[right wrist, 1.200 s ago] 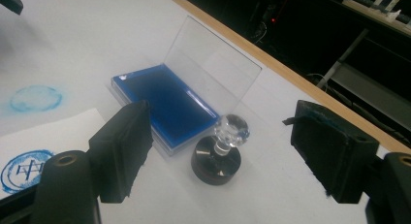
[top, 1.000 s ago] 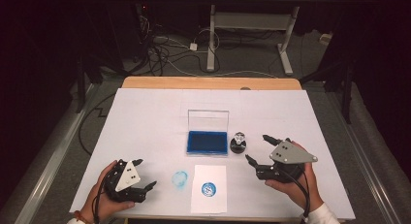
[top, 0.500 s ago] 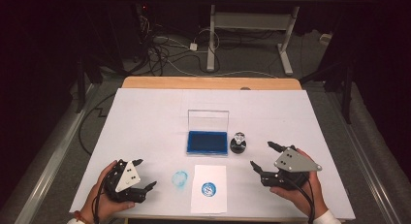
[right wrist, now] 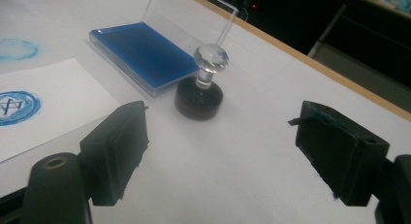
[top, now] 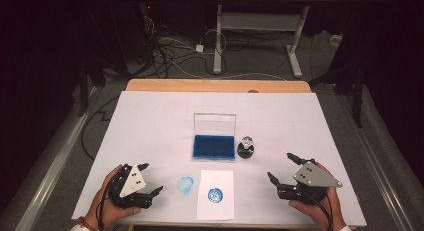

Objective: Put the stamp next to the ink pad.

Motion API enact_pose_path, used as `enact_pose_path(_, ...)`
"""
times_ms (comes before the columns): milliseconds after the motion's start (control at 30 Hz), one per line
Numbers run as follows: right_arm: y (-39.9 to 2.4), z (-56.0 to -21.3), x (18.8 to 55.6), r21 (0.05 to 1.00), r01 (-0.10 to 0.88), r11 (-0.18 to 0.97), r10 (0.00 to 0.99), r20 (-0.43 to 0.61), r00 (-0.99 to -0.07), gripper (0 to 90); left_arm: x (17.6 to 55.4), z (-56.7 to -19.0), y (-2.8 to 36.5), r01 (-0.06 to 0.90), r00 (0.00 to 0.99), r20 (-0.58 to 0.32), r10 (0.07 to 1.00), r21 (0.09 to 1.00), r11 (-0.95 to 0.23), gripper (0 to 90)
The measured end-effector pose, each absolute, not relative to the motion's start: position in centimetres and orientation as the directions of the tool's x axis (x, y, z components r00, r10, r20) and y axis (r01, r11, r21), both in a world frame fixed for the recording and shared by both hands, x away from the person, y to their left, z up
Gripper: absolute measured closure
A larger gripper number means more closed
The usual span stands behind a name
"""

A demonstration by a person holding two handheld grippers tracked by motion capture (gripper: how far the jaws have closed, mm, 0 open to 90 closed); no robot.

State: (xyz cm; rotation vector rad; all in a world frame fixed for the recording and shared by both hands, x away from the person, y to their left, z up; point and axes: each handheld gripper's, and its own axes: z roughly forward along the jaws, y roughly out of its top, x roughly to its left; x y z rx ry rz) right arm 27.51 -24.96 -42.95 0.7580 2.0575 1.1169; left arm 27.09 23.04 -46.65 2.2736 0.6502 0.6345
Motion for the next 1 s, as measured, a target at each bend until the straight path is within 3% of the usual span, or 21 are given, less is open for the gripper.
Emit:
enact_pose_path(167,-26.1,-44.2,27.2,0.867,0.223,0.445,0.774,-0.248,-0.582,18.9,27.0,-46.5,23.2,0.268,0.749,0.256,0.611,0.727,-0.633,17.1)
enact_pose_path(267,-26.5,-44.9,26.8,0.842,0.225,0.491,0.770,-0.298,-0.563,17.8,26.9,-46.2,23.3,0.264,0.741,0.254,0.622,0.741,-0.617,17.1)
enact_pose_path(467,-27.5,-45.5,26.1,0.863,0.240,0.445,0.802,-0.265,-0.535,16.0,26.6,-45.7,23.5,0.262,0.721,0.248,0.647,0.767,-0.586,17.1)
enact_pose_path(1000,-26.7,-44.8,25.2,0.873,0.200,0.446,0.790,-0.279,-0.546,15.9,26.2,-45.8,23.4,0.242,0.739,0.258,0.622,0.761,-0.602,17.0)
